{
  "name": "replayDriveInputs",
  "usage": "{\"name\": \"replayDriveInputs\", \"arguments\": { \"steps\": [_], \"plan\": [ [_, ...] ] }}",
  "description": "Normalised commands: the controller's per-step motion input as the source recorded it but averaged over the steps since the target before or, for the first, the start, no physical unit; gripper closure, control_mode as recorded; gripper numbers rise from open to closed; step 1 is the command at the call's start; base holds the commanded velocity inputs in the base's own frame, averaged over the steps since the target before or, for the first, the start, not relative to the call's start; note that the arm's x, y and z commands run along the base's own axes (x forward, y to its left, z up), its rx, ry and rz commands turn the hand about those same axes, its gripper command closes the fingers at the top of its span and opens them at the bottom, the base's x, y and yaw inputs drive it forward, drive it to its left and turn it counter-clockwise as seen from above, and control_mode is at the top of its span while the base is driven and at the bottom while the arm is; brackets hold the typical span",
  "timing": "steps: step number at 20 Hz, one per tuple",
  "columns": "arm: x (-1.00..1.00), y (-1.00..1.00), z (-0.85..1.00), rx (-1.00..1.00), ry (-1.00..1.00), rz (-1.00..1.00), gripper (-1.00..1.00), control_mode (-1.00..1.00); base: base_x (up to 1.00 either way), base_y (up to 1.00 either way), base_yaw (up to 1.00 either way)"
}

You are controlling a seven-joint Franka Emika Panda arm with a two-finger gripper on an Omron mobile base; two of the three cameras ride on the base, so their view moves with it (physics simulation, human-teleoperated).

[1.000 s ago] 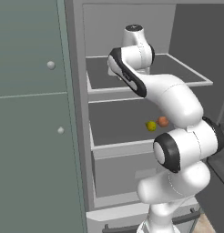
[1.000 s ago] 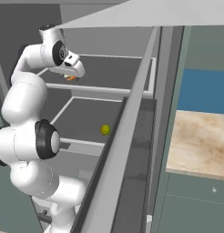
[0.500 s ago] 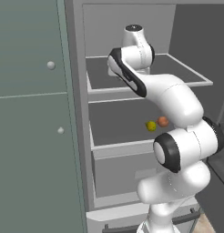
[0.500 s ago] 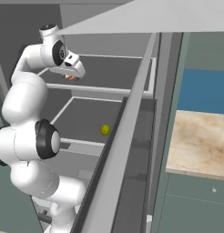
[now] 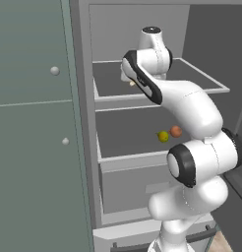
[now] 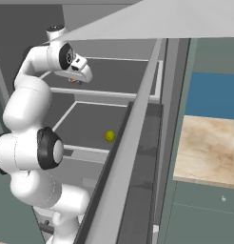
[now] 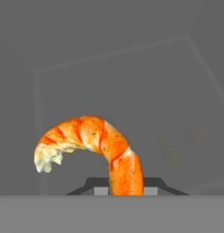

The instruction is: Open the fridge, remove the pear, onion, and shrimp, and place them on any counter.

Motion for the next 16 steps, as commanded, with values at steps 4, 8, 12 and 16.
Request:
{"name": "replayDriveInputs", "arguments": {
  "steps": [4, 8, 12, 16],
  "plan": [
    [0.0, 0.0, -0.12, 0.0, -0.06, 0.0, 1.0, -1.0, 0.0, 0.0, 0.0],
    [-0.03, 0.0, 0.0, 0.0, -0.01, 0.0, 1.0, -1.0, 0.0, 0.0, 0.0],
    [-0.2, 0.0, 0.06, 0.02, -0.11, 0.0, 1.0, -1.0, 0.0, 0.0, 0.0],
    [-0.39, 0.0, 0.36, 0.04, -0.04, 0.0, 1.0, -1.0, 0.0, 0.0, 0.0]
  ]
}}
